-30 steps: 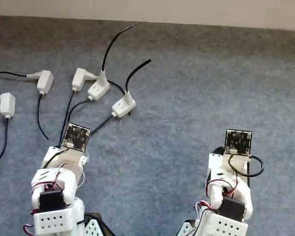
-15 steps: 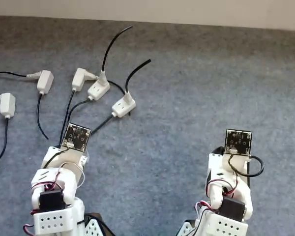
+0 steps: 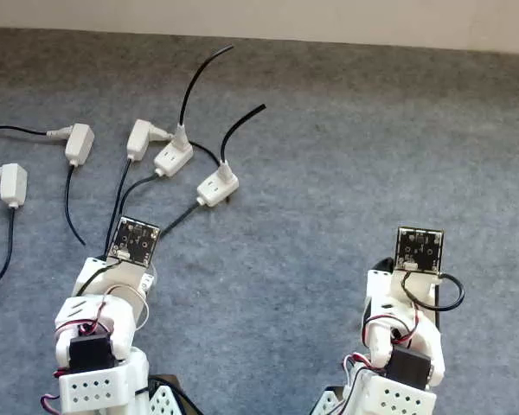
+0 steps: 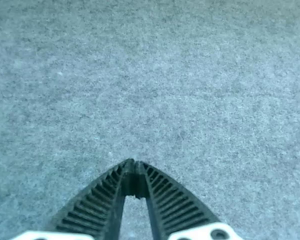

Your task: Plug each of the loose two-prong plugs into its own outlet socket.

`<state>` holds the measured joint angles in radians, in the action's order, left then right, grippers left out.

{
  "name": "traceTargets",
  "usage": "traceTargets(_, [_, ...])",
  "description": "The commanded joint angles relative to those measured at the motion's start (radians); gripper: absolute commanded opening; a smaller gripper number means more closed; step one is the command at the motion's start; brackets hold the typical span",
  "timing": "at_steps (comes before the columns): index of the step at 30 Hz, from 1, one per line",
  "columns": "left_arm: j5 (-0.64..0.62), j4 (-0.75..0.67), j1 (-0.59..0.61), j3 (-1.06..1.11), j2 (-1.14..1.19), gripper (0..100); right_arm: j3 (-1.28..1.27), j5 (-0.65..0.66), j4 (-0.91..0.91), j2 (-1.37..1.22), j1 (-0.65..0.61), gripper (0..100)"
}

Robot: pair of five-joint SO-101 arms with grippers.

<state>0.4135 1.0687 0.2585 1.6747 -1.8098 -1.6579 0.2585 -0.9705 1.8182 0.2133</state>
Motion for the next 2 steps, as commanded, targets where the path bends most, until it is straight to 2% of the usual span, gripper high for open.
traceTargets(1, [-0.005,-0.020,0.002,0.021,-0.008,19,-0.159,-0.006,0.025,0.001,0.008,0.6])
traceTargets(2, [-0.005,-0.020,0.002,0.021,-0.008,19,-0.159,-0.006,0.025,0.001,0.008,0.6])
